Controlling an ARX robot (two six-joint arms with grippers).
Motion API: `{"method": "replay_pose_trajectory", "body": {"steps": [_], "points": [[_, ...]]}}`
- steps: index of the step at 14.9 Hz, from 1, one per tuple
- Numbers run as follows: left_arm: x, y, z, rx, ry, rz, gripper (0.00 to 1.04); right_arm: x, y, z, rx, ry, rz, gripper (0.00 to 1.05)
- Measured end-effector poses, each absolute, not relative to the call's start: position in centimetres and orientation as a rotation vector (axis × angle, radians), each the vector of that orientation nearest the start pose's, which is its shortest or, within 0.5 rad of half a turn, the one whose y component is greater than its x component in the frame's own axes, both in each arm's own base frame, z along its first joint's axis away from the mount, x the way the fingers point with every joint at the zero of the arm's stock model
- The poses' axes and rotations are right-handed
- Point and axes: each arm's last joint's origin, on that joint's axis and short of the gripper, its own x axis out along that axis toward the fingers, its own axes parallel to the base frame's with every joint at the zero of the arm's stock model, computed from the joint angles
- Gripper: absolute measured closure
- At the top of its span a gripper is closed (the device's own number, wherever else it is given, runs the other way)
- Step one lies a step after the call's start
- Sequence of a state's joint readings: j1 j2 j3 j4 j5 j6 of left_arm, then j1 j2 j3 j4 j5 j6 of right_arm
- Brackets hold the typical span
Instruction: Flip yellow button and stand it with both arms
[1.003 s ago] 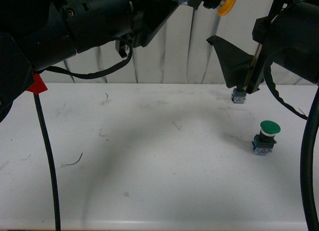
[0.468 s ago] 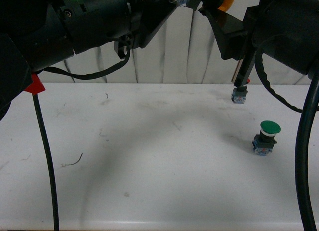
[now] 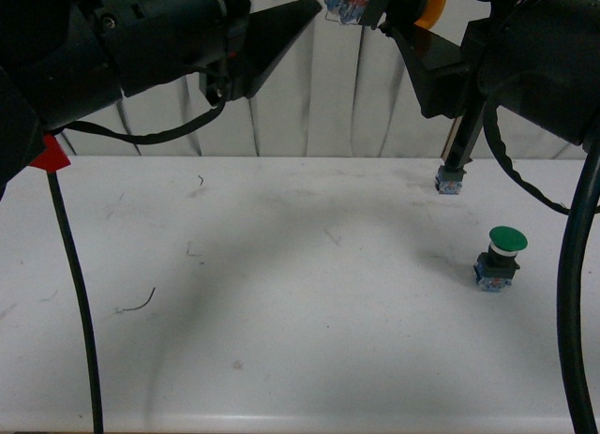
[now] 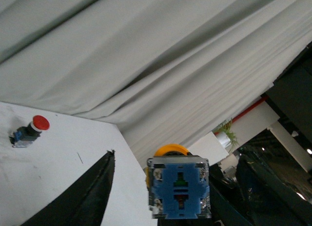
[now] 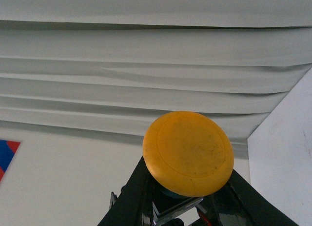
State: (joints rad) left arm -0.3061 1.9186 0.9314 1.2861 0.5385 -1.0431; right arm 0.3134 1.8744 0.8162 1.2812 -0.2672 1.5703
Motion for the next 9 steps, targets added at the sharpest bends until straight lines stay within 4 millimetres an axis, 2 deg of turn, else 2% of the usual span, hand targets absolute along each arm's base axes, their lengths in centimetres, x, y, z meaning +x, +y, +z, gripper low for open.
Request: {"method": "replay_pose_trajectory", "body": {"steps": [2, 5, 6, 7, 9], "points": [[36.8, -10.8, 20.6, -0.934, 0.128, -0.851, 0.08, 34.5, 11.4, 19.0, 1.522, 0.272, 0.610, 0.75], [36.4, -5.5, 20.3, -0.896, 0.131, -0.624, 0.07, 34.7, 9.7, 18.8, 1.522, 0.253, 0.574, 0.75], [35.2, -3.3, 20.5, -0.850, 0.108, -0.528, 0.07, 34.7, 8.8, 19.1, 1.519, 0.235, 0.569, 0.75], [33.0, -1.0, 21.0, -0.766, 0.104, -0.403, 0.07, 34.4, 8.0, 19.5, 1.503, 0.218, 0.571, 0.75], [29.1, 0.8, 21.5, -0.588, 0.095, -0.284, 0.07, 34.2, 7.1, 20.0, 1.465, 0.191, 0.578, 0.75]]}}
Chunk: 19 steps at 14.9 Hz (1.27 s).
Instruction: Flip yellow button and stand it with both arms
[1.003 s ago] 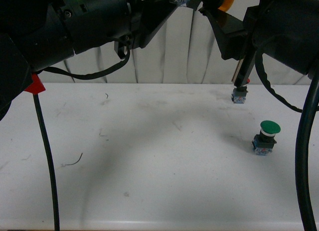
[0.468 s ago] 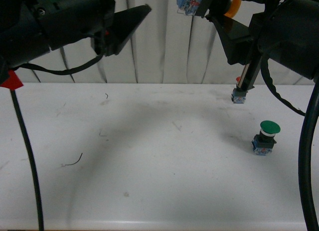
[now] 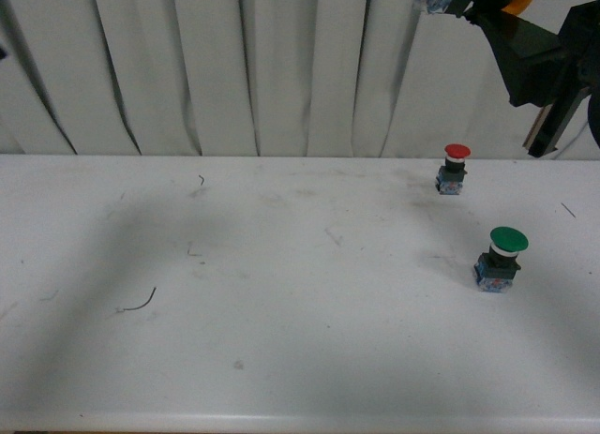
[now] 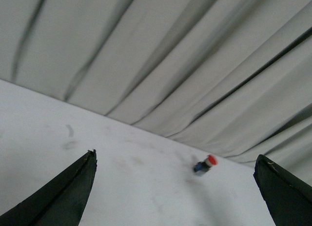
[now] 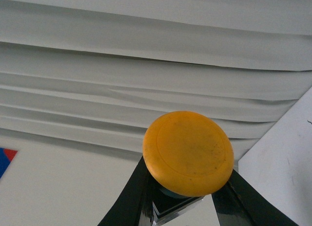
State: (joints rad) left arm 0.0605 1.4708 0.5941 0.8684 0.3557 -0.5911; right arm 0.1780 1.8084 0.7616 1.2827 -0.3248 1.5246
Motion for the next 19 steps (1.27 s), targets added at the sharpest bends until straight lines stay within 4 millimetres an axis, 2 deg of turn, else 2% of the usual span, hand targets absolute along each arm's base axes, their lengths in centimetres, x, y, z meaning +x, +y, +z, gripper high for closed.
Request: {"method": "replay_pose_trajectory", "body": {"steps": [1, 2, 3, 4, 5, 7, 8, 16, 19], "points": [[26.5, 1.3, 21.5, -0.471, 0.115, -0.227, 0.07, 34.1, 6.7, 20.3, 1.446, 0.179, 0.584, 0.75], [24.7, 1.5, 21.2, -0.390, 0.129, -0.182, 0.07, 34.0, 6.5, 20.5, 1.425, 0.171, 0.591, 0.75], [19.3, 1.6, 21.5, -0.088, -0.011, -0.005, 0.26, 34.0, 5.9, 20.8, 1.372, 0.153, 0.604, 0.75], [18.1, 1.2, 20.8, -0.038, -0.016, -0.005, 0.46, 34.0, 6.0, 20.9, 1.340, 0.153, 0.615, 0.75], [17.2, 0.6, 19.3, -0.025, 0.031, 0.005, 0.62, 33.9, 6.0, 20.9, 1.315, 0.145, 0.620, 0.75], [15.8, -0.1, 19.0, -0.018, -0.003, -0.006, 0.95, 33.6, 6.7, 21.5, 1.267, 0.131, 0.651, 0.75], [15.3, 0.0, 18.6, -0.017, 0.004, -0.003, 1.03, 33.5, 6.9, 21.7, 1.243, 0.122, 0.661, 0.76], [12.8, 0.0, 16.7, -0.015, 0.005, 0.000, 1.03, 33.3, 8.2, 22.3, 1.186, 0.102, 0.700, 0.77], [12.2, 0.0, 17.0, -0.015, -0.015, -0.001, 1.03, 33.2, 8.5, 22.3, 1.180, 0.105, 0.707, 0.77]]}}
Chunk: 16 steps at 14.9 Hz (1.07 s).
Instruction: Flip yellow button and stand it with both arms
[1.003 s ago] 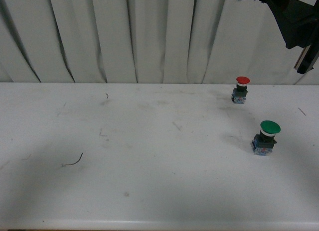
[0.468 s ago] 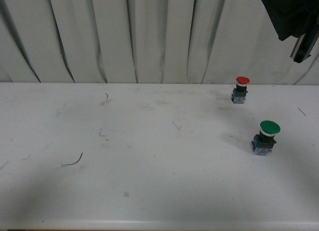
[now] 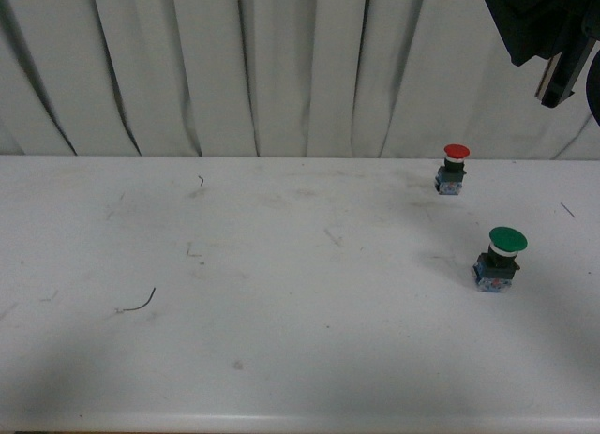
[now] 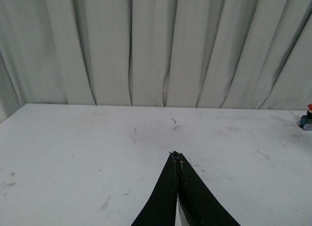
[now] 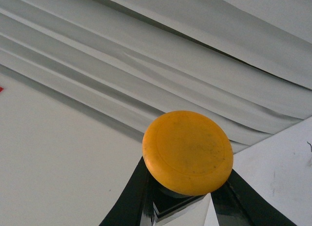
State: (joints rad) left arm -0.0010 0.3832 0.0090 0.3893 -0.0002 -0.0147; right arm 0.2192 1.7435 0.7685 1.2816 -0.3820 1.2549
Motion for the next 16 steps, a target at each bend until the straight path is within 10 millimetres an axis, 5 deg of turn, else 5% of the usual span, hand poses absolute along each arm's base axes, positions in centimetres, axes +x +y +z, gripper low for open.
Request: {"method": "replay_pose_trajectory", "body": {"steps": [15, 16], "points": [[9.8, 0.0, 16.5, -0.014, 0.007, 0.000, 1.03, 33.1, 8.8, 22.4, 1.160, 0.101, 0.718, 0.77], [9.8, 0.0, 16.6, -0.015, 0.004, 0.000, 0.93, 33.3, 8.9, 22.6, 1.116, 0.078, 0.719, 0.77]]}}
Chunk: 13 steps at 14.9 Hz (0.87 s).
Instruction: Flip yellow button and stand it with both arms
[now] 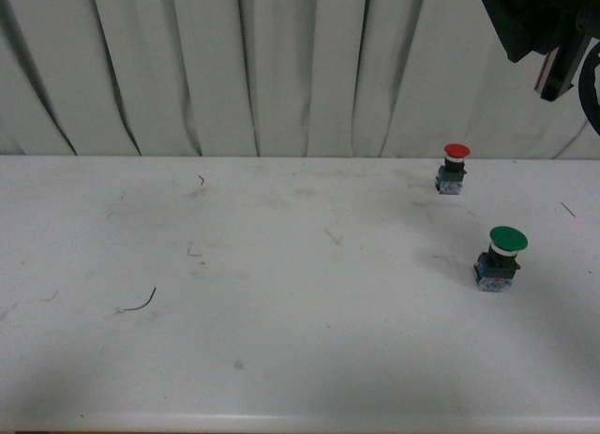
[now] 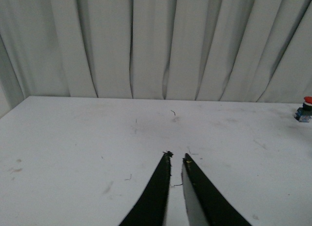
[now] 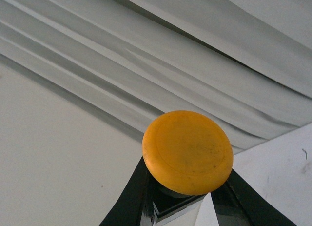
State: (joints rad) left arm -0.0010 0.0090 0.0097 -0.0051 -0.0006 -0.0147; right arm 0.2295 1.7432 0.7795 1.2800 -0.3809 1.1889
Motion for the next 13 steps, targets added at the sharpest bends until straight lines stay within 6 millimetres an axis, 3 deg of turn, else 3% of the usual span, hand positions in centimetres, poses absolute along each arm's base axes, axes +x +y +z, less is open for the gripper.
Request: {"method": "replay_pose_trajectory", "body": {"steps": [3, 7, 8, 10, 13], "points": [[9.8, 0.0, 16.6, -0.015, 0.003, 0.000, 0.60, 35.5, 8.3, 23.4, 0.933, 0.083, 0.579, 0.77], [9.8, 0.0, 16.6, -0.015, 0.003, 0.000, 0.11, 41.7, 1.5, 21.8, 0.492, 0.155, 0.145, 0.77], [9.8, 0.0, 16.6, -0.014, 0.003, 0.000, 0.05, 43.2, -0.5, 21.1, 0.378, 0.203, 0.041, 0.77], [9.8, 0.0, 16.6, -0.014, 0.003, 0.000, 0.07, 45.0, -2.5, 19.9, 0.227, 0.258, -0.068, 0.77], [9.8, 0.0, 16.6, -0.014, 0.003, 0.000, 0.07, 46.4, -2.1, 18.5, 0.105, 0.334, -0.092, 0.77]]}}
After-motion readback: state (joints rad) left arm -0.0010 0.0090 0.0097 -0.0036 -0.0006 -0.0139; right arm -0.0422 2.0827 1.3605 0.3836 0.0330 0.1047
